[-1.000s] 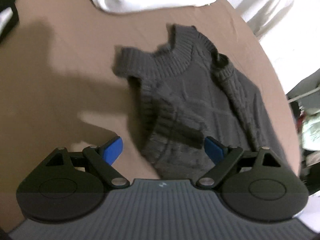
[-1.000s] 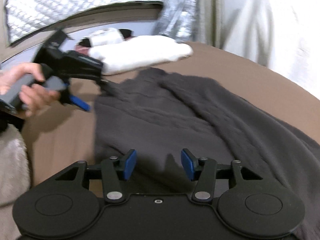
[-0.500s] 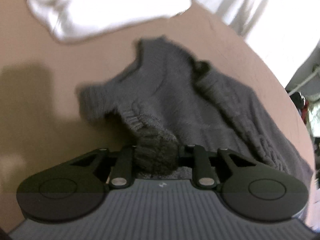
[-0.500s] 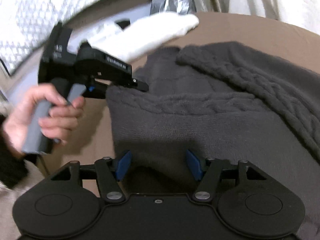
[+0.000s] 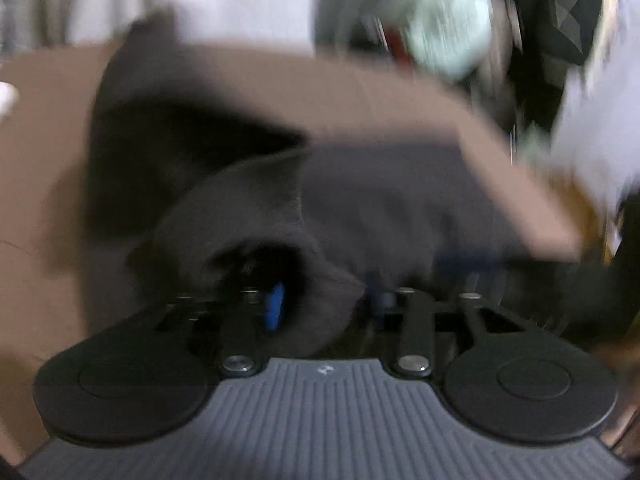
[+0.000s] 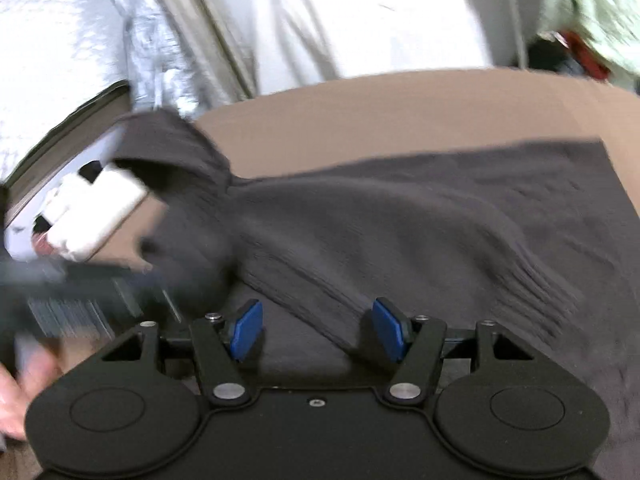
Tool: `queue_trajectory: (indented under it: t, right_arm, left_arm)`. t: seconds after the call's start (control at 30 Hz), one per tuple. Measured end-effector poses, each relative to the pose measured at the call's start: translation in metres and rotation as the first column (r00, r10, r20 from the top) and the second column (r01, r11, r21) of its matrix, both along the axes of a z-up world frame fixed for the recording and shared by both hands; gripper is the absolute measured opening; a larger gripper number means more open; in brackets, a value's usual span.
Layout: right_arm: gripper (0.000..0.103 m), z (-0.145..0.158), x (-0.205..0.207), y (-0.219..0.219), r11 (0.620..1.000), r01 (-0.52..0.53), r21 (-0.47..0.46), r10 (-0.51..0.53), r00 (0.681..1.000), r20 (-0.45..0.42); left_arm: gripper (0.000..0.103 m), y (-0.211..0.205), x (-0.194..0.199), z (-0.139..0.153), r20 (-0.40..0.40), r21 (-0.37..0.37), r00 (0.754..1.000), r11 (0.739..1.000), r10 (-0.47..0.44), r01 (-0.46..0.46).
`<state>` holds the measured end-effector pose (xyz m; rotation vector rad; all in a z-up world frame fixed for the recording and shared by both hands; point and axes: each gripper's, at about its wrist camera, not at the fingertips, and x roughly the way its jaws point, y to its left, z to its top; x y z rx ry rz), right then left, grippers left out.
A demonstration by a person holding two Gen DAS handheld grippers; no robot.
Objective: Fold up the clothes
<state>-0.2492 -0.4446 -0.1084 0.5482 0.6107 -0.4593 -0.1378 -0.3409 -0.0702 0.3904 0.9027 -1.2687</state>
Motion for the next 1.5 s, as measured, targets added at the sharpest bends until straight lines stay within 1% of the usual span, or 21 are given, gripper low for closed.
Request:
queue_trajectory:
  t: [0.07,0.13,0.23,0.3,0.4,0.5,0.57,0.67,0.7,0.77,0.8,0.87,0.93,1.0,1.1,1.13,1.2,1.3,1.33,1.43,1.5]
  right_arm:
    - [0.066,-0.009,-0.005,-0.001,1.0,0.021,0.005,-0.021,0.999,-0.027]
    - [0.066,-0.015,-0.006,0.002,1.0,0.02,0.009,-0.019,0.999,-0.046]
    - [0.066,-0.014,-0.005,0.007,1.0,-0.014,0.004,0.014,0.999,-0.04]
    - [0.067,-0.011,-0.002,0.007,0.999,-0.039,0.01,0.039,0.999,0.001]
    - [0.068,-0.007,0.005,0.002,0.994,-0.085,0.067,0.078,0.992,0.098]
    - [0.079,-0.016,0.01,0.004,0.984,-0.082,0.161,0.058,0.988,0.146]
    - [0.08,-0.029,0.012,0.001,0.969,-0.056,0.242,0.018,0.988,0.155]
    - [0.08,-0.05,0.026,0.003,0.905,-0.092,0.415,0.019,0.984,0.176]
    - [0.078,-0.053,0.033,0.008,0.902,-0.111,0.416,0.038,0.983,0.179]
    - [0.044,-0.051,0.045,0.023,0.926,-0.149,0.347,0.099,0.983,0.158]
    - [0.023,-0.043,0.051,0.032,0.945,-0.178,0.275,0.144,0.98,0.139]
    - [0.022,-0.02,0.044,0.048,0.967,-0.22,0.132,0.199,0.967,0.157]
    - [0.021,0.002,0.033,0.061,0.962,-0.273,0.005,0.268,0.947,0.178]
    - [0.021,0.002,0.025,0.072,0.948,-0.3,-0.101,0.308,0.949,0.071]
    - [0.021,-0.031,0.021,0.071,0.976,-0.209,-0.068,0.204,0.976,-0.077]
    - [0.026,-0.042,0.02,0.07,0.983,-0.174,-0.051,0.167,0.979,-0.118]
    - [0.026,-0.042,0.012,0.07,0.989,-0.145,-0.011,0.144,0.986,-0.089]
    - [0.035,-0.017,0.009,0.075,0.983,-0.17,-0.076,0.165,0.984,-0.061]
    - [0.041,-0.007,0.008,0.075,0.98,-0.171,-0.102,0.168,0.985,-0.041]
    - [0.056,0.026,0.013,0.064,0.979,-0.153,-0.137,0.162,0.985,0.057]
    - [0.062,0.041,0.02,0.05,0.976,-0.148,-0.161,0.16,0.985,0.067]
  left_arm:
    - [0.047,0.001,-0.01,-0.01,0.015,0.034,0.999,0.999,-0.04,0.04]
    - [0.061,0.016,-0.01,-0.001,0.015,-0.003,0.999,0.999,-0.047,0.048]
    - [0.072,0.044,0.005,0.021,-0.018,-0.08,1.0,0.997,-0.015,0.014]
    - [0.075,0.059,0.021,0.031,-0.042,-0.12,0.999,0.992,0.022,-0.027]
    - [0.079,0.082,0.046,0.03,-0.059,-0.109,0.99,0.985,0.126,-0.132]
    - [0.079,0.087,0.07,0.016,-0.103,-0.053,0.975,0.977,0.199,-0.205]
    - [0.079,0.083,0.076,0.006,-0.106,-0.027,0.972,0.976,0.212,-0.216]
    - [0.077,0.08,0.072,-0.001,-0.053,0.01,0.975,0.977,0.214,-0.214]
    - [0.076,0.08,0.07,-0.001,-0.049,0.01,0.977,0.978,0.209,-0.209]
    - [0.076,0.084,0.067,0.005,-0.069,-0.02,0.98,0.982,0.188,-0.19]
    - [0.076,0.085,0.065,0.007,-0.071,-0.03,0.981,0.983,0.18,-0.182]
    - [0.077,0.087,0.059,0.011,-0.056,-0.038,0.984,0.985,0.168,-0.17]
    - [0.078,0.088,0.053,0.013,-0.041,-0.035,0.986,0.986,0.159,-0.16]
    - [0.078,0.085,0.051,0.01,-0.028,-0.001,0.987,0.988,0.157,-0.157]
    - [0.08,0.081,0.048,0.006,-0.008,0.051,0.988,0.987,0.153,-0.152]
    - [0.082,0.08,0.047,0.004,-0.002,0.069,0.989,0.986,0.151,-0.151]
    - [0.082,0.077,0.045,0.001,0.011,0.103,0.989,0.984,0.147,-0.148]
    - [0.08,0.074,0.042,-0.004,0.03,0.155,0.99,0.977,0.141,-0.144]
    - [0.08,0.073,0.043,-0.002,0.034,0.15,0.989,0.978,0.143,-0.146]
    - [0.08,0.072,0.052,0.013,0.04,0.054,0.986,0.985,0.16,-0.162]
    - [0.08,0.071,0.058,0.024,0.043,-0.009,0.984,0.985,0.172,-0.172]
